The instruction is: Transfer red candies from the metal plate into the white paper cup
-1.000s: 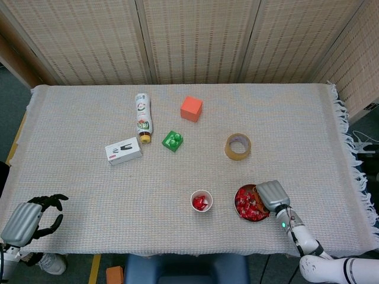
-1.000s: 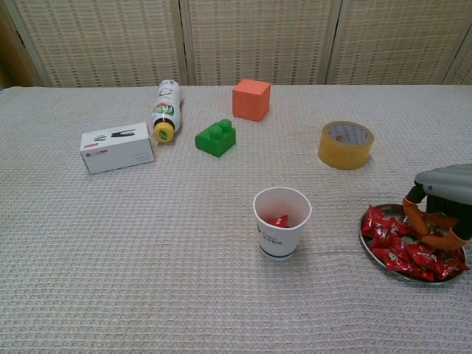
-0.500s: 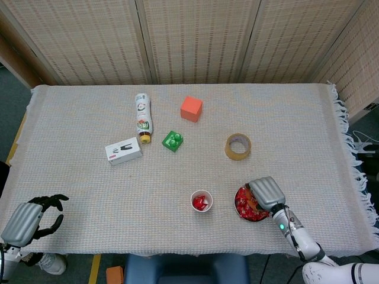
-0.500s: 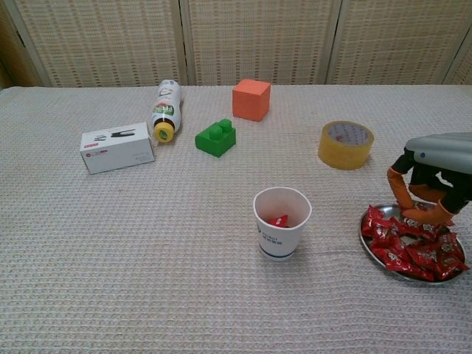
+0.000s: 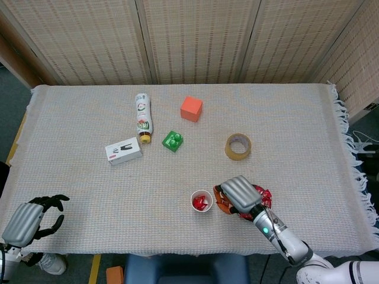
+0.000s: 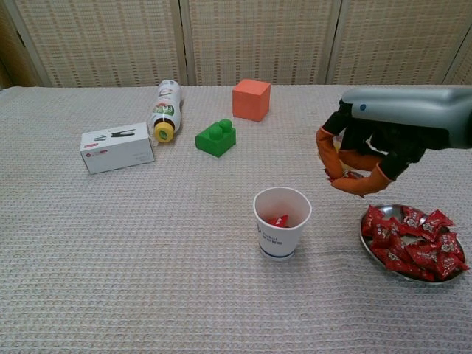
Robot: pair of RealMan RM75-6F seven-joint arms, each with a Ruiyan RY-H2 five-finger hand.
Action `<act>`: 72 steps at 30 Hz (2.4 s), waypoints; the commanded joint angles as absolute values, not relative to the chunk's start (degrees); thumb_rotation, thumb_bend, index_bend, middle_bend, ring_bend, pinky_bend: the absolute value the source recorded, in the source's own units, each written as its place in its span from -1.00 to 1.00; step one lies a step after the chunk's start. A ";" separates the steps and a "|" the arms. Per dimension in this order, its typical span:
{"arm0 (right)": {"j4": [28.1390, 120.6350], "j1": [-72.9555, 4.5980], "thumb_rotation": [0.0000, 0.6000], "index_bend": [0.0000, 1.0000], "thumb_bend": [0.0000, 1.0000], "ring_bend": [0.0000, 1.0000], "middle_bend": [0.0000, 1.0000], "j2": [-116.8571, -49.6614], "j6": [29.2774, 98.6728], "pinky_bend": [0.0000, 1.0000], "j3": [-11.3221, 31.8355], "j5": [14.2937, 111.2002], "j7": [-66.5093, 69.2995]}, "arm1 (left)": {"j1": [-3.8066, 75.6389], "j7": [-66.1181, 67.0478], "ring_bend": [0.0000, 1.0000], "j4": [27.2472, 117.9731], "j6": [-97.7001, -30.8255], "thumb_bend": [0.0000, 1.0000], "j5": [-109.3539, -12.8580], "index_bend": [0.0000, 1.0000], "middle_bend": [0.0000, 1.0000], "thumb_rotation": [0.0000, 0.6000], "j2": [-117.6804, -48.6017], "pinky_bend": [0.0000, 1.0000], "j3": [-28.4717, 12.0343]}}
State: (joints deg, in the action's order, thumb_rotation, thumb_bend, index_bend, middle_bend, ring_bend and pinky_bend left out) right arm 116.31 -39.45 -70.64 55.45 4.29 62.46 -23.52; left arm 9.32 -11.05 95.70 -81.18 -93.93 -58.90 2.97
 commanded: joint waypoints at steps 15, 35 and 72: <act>109.87 -43.17 1.00 0.21 -0.39 0.55 0.76 -76.92 51.33 1.00 5.78 61.06 -20.03 | 9.35 -11.48 -0.20 95.49 -81.16 -0.13 -93.79 -0.40 -0.05 1.00 -58.87 -0.17 2.90; 109.64 -39.15 1.00 -0.11 -0.60 0.55 0.76 -71.60 56.21 1.00 1.20 62.08 -23.25 | 9.37 -11.58 -0.20 95.54 -81.08 -0.14 -93.82 -0.40 -0.05 1.00 -58.81 -0.17 2.99; 101.91 -45.06 1.00 -0.06 -0.67 0.55 0.76 -74.67 51.37 1.00 -4.77 36.67 -35.31 | 9.26 -11.47 -0.20 95.59 -81.40 -0.14 -93.96 -0.40 -0.05 1.00 -58.81 -0.17 2.95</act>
State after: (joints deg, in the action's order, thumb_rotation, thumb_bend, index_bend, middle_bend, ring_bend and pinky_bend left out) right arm 101.85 -45.04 -74.65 51.22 -4.68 36.66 -35.25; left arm 9.26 -11.47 95.59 -81.39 -93.96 -58.81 2.95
